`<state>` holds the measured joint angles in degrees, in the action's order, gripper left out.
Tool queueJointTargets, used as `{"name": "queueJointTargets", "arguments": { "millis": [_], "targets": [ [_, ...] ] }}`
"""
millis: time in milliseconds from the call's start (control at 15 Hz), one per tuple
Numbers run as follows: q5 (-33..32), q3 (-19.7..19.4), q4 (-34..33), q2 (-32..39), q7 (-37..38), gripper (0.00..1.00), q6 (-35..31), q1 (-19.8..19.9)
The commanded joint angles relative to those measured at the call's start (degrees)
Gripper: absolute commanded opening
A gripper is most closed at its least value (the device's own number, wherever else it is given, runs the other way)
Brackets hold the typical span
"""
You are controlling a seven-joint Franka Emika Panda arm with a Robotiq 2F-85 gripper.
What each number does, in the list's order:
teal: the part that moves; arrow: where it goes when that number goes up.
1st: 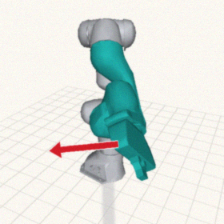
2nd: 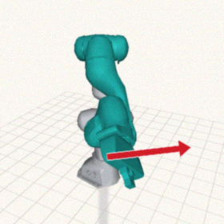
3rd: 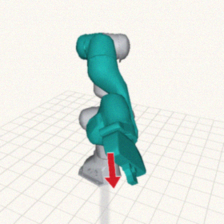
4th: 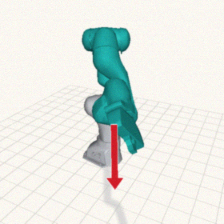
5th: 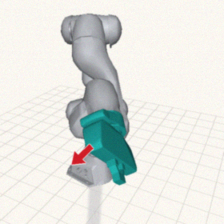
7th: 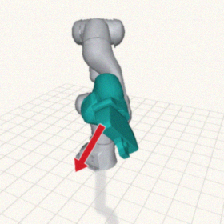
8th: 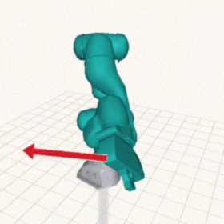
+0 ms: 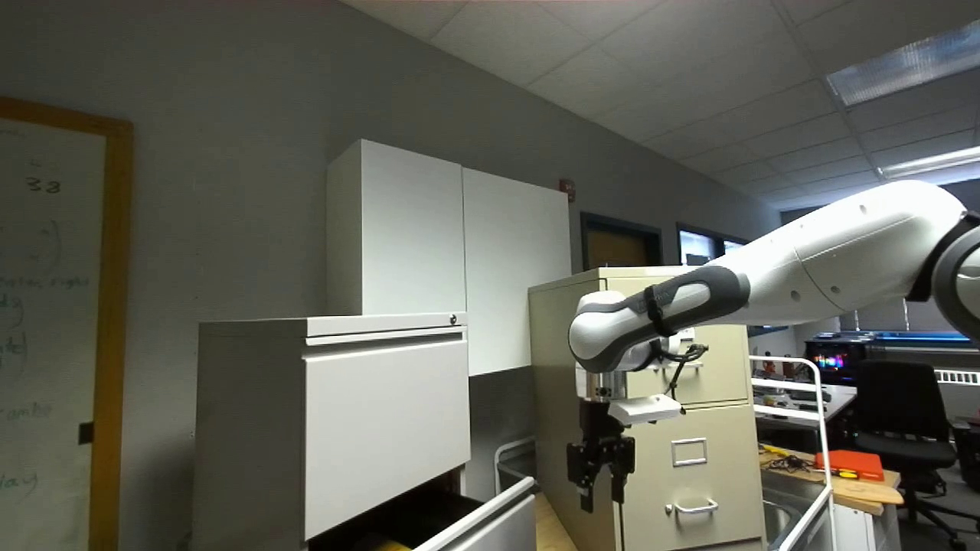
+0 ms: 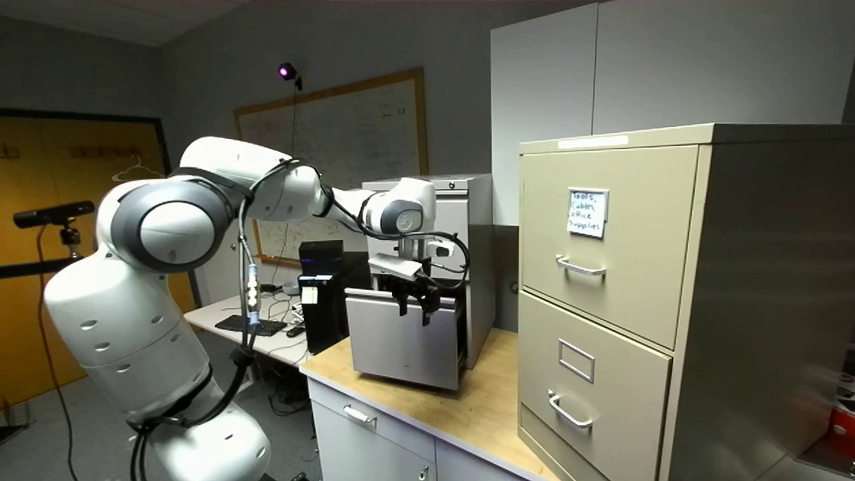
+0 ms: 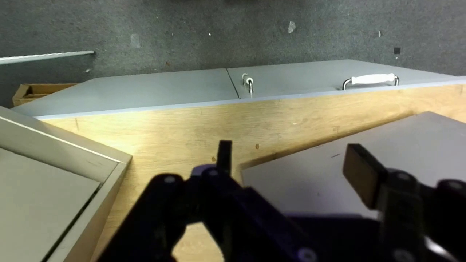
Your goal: Close the gray bottom drawer
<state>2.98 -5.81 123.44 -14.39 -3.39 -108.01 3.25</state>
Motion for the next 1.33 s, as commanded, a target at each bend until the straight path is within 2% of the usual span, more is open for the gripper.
{"name": "queueJointTargets", "arguments": {
  "millis": [0,333,467,933,1267],
  "targets": [
    [4.5,0.5,1.2,2.8,3.4,0.49,-5.2,-0.1],
    [12.2,1.1,2.3,7.1,12.8,0.11,-13.6,0.1],
    [16.0,1.3,2.3,8.6,15.6,0.0,-16.3,-0.1],
    [28.7,2.6,0.3,14.1,18.8,0.0,-22.1,-1.4],
    [37.0,4.7,-3.8,17.3,19.5,0.0,-23.9,-3.0]
  ]
}}
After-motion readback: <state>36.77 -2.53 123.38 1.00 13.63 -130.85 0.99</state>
